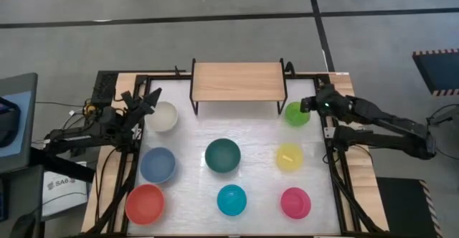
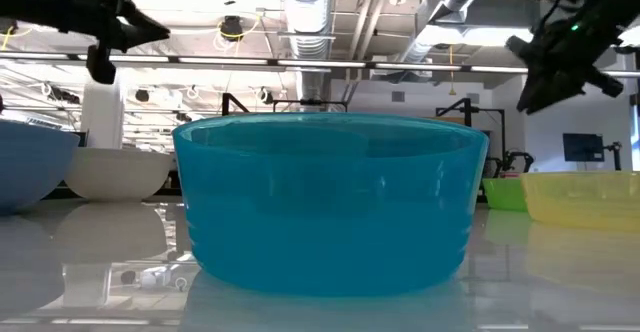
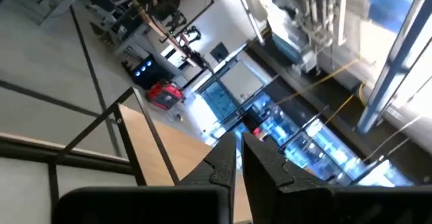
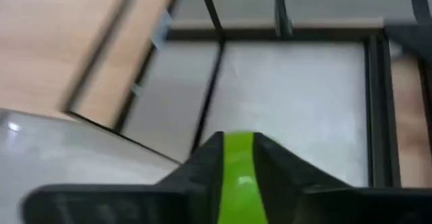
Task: Place and stack bowls onto a shelf
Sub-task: Put the small green bowl on the shelf
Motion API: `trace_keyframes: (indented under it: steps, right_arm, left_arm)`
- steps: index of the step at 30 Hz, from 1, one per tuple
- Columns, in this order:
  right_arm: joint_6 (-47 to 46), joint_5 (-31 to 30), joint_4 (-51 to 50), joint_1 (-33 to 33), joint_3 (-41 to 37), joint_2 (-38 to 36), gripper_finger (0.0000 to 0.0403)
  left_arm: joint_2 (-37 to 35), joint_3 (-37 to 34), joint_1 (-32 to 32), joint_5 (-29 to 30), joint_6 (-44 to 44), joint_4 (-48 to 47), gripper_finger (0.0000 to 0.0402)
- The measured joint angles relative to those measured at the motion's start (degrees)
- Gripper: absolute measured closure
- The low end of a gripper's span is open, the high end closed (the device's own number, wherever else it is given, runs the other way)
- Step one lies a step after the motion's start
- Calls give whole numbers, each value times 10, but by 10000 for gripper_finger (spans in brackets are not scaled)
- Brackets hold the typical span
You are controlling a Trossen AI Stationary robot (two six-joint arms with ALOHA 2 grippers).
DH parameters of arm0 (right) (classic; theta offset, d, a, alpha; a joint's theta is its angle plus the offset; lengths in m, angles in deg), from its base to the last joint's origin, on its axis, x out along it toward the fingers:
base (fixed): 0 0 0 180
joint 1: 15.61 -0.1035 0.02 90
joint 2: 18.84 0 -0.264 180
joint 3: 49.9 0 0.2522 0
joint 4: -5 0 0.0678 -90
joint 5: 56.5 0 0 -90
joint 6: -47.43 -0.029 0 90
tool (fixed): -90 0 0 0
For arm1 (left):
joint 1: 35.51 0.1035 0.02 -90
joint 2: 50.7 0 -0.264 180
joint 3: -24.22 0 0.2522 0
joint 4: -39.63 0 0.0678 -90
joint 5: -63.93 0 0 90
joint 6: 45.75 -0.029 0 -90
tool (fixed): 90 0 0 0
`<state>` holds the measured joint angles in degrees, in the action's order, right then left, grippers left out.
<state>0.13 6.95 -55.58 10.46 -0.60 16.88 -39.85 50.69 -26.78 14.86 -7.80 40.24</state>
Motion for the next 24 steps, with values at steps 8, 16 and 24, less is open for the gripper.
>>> trace_keyframes:
  steps: [8,16,24]
  right_arm:
    - [-39,97,-67,132,1,149,192]
    - [46,176,-52,212,1,243,191]
    - [106,190,-15,232,0,328,229]
  left_arm:
    - [140,64,0,-14,-14,-22,326]
    - [224,139,28,-52,-28,-74,307]
    - [273,209,67,-115,-98,-120,315]
